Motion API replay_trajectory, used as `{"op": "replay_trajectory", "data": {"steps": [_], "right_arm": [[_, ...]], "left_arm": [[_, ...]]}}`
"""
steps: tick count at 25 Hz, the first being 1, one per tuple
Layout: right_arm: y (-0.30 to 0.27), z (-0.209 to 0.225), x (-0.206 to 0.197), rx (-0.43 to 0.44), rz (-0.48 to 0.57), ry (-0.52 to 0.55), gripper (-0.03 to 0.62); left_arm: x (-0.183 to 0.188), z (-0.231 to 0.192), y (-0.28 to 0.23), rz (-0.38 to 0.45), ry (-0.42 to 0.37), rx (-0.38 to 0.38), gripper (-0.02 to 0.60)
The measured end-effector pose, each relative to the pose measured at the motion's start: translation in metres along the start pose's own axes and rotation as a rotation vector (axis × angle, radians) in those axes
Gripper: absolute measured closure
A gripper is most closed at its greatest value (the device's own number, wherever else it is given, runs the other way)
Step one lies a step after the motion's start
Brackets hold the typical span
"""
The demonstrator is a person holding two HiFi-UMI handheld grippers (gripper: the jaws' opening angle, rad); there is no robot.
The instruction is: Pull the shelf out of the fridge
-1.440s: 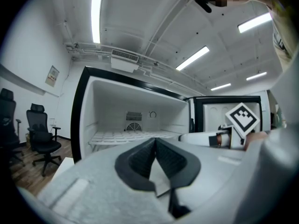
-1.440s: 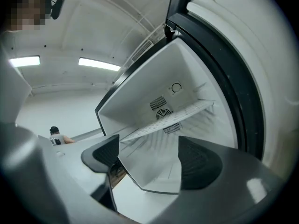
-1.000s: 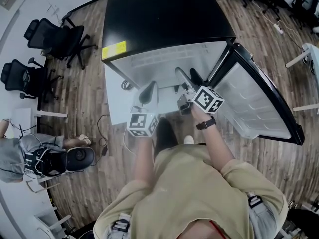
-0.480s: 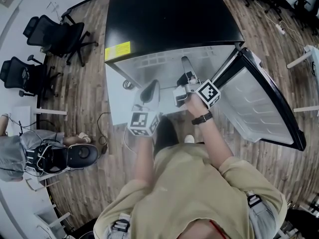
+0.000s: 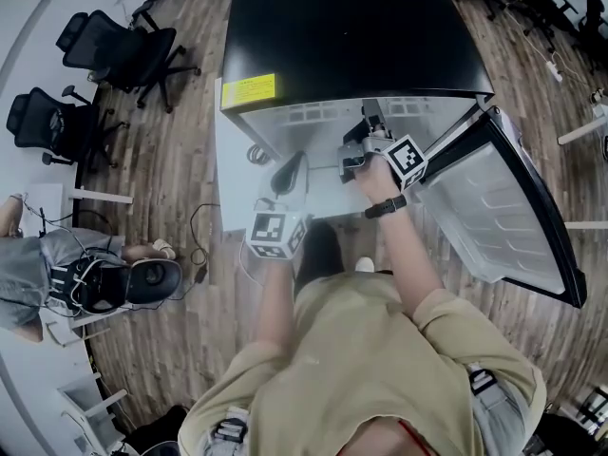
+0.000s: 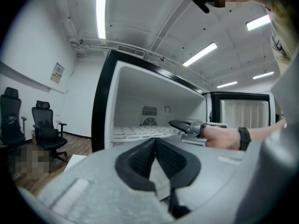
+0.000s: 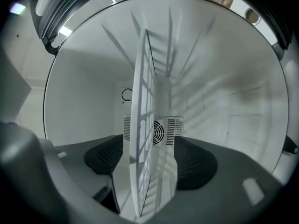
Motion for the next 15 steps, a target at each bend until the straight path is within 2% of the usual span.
{"op": "replay_trajectory", "data": {"steps": [4, 10, 12, 15], "right_arm": [[-0.014, 0.004, 0.0, -0.016, 0.034, -0.026, 0.258], [-0.032, 0.002, -0.005, -0.014, 0.017, -0.016, 0.26], [-0.035, -0.001, -0.005, -0.011, 0.044, -0.005, 0.306], [-0.035, -0.003, -0.004, -0.015, 0.072, 0.026, 0.327]], "left_arm": [[-0.001, -0.006, -0.002, -0.007, -0.004, 0.001, 0.58], [0.005, -0.012, -0.006, -0.004, -0.012, -0.008, 0.58], [0.006, -0.014, -0.008, -0.001, -0.014, -0.011, 0.581], [0.006, -0.016, -0.009, -0.001, -0.011, -0.015, 0.58]]}}
Point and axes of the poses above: the fingertips, and each gripper's own axes: y backward along the fingers, z to its right, x out of its top, the point moved 4 cm from there along y, backward along the fingers, and after that the axes turned 3 degrees about -y, right-handed, at the moved point
